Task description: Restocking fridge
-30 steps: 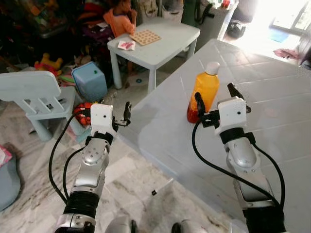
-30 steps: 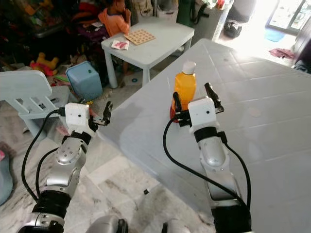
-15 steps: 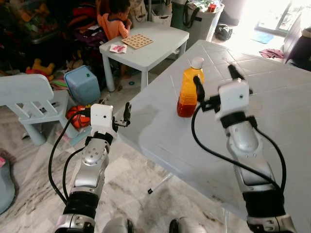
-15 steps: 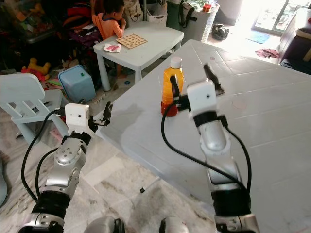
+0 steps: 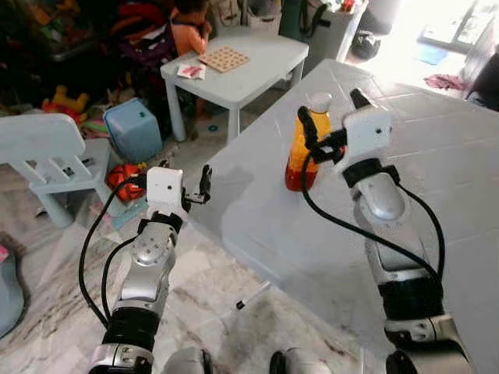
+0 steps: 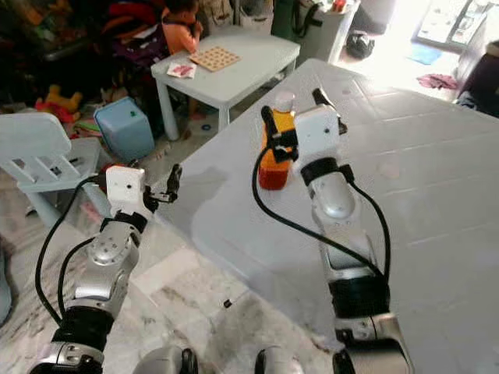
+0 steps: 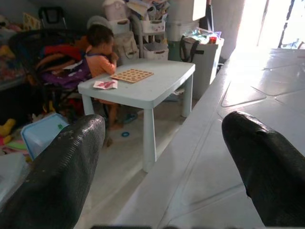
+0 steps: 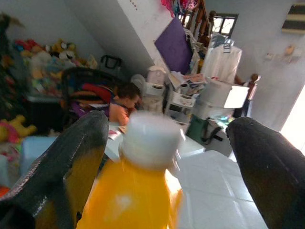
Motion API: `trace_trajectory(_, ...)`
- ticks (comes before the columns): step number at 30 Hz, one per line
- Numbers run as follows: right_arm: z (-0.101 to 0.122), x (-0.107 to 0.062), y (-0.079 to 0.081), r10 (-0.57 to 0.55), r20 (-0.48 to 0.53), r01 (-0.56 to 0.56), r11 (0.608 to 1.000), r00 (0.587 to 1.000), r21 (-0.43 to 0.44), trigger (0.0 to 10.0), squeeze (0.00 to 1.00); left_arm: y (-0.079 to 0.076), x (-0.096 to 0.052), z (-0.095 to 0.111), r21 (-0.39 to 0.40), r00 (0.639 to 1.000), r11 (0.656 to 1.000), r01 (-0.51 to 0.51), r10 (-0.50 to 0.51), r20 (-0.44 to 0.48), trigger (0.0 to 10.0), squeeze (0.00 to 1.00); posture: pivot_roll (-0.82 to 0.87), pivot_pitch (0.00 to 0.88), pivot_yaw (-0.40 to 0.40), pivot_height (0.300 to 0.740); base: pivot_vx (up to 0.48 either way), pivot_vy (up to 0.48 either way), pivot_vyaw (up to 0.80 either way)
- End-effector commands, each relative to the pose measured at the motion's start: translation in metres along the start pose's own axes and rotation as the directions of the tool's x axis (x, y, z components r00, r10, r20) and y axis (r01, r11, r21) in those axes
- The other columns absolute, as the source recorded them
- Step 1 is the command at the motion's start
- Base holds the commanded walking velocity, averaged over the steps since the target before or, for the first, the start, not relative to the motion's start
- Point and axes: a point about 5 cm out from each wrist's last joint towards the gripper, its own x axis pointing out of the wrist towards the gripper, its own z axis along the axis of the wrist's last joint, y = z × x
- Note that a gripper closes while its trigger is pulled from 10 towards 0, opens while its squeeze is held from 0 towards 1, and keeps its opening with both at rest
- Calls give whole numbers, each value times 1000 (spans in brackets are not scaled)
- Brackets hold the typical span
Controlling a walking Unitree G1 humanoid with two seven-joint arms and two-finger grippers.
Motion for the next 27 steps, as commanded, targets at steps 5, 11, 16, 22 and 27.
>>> trace_trajectory(5,1,21,10,73,-49,-70,995,996,69,0,0,-3,2,-1,12,1000,1000,20,-20,-15,10000,0,17,55,-5,740,0,0,0)
trace_trajectory(11,4,24,18,104,-83,-96,991,991,94,0,0,3,2,-3,24,999,1000,-17,18,-29,10000,0,18,57,-11,740,0,0,0)
trace_trajectory(16,5,24,20,103,-109,-90,989,989,115,0,0,1,1,-4,21,999,1000,-8,8,-33,10000,0,16,59,-12,740,0,0,0)
trace_trajectory(22,6,24,15,91,-137,-74,990,986,121,0,0,0,3,-4,20,999,1000,-3,3,-33,10000,0,10,57,-11,740,0,0,0)
trace_trajectory(27,6,25,10,85,-174,-65,991,981,115,0,0,0,4,-4,21,999,1000,-2,3,-35,10000,0,8,55,-11,740,0,0,0)
